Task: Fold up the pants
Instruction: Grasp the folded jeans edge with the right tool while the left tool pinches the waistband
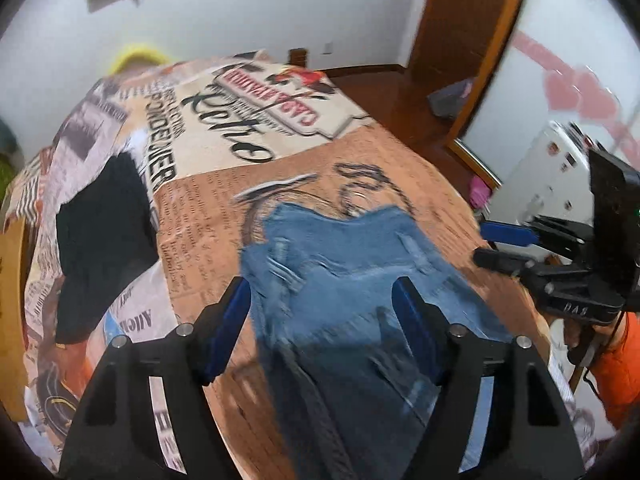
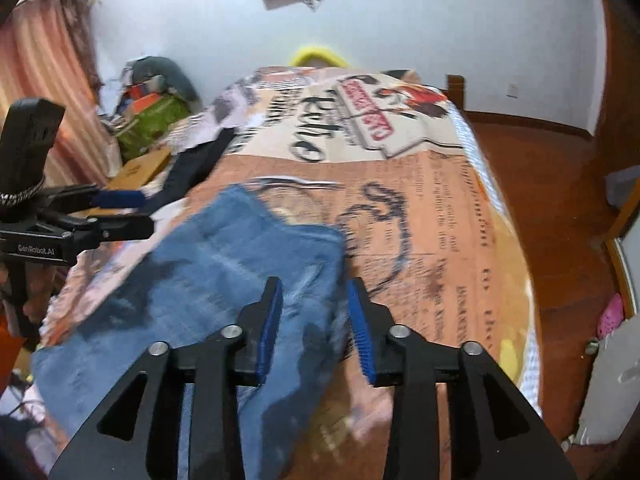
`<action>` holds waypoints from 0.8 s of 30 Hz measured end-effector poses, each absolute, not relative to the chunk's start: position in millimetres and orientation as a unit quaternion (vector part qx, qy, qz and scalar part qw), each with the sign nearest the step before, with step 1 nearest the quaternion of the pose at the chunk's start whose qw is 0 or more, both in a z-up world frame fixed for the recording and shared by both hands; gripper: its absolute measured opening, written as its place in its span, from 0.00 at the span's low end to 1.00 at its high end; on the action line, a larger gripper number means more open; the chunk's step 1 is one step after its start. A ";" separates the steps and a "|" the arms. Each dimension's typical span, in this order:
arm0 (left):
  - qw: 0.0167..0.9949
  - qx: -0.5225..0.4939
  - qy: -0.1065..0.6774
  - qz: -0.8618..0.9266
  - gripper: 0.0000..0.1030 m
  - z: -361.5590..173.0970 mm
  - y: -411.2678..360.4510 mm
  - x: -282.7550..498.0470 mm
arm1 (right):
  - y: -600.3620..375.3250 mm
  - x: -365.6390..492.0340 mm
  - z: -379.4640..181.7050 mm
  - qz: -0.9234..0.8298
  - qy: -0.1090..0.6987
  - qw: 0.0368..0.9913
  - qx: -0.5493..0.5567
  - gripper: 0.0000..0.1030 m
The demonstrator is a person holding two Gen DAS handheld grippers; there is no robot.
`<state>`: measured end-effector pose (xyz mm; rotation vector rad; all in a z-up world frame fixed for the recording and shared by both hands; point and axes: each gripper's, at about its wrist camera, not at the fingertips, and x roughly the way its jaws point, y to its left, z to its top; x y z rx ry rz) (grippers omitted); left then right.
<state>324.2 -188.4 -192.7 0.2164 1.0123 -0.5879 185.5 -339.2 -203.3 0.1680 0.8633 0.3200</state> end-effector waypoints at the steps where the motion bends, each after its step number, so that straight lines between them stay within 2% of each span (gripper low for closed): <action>1: 0.826 0.107 0.477 -0.280 0.71 -193.4 -191.8 319.6 | -332.9 180.6 -202.9 0.165 0.417 0.890 0.083 0.45; 6: 0.801 0.175 0.510 -0.260 0.72 -232.2 -200.9 289.1 | -294.2 175.8 -232.6 0.204 0.460 0.862 0.068 0.46; 8: 0.794 0.164 0.524 -0.260 0.72 -245.7 -190.8 283.7 | -285.8 171.6 -245.8 0.203 0.475 0.854 0.061 0.46; 24: 0.816 0.149 0.495 -0.257 0.73 -238.3 -167.7 248.5 | -310.8 112.3 -254.6 0.177 0.481 0.850 0.122 0.50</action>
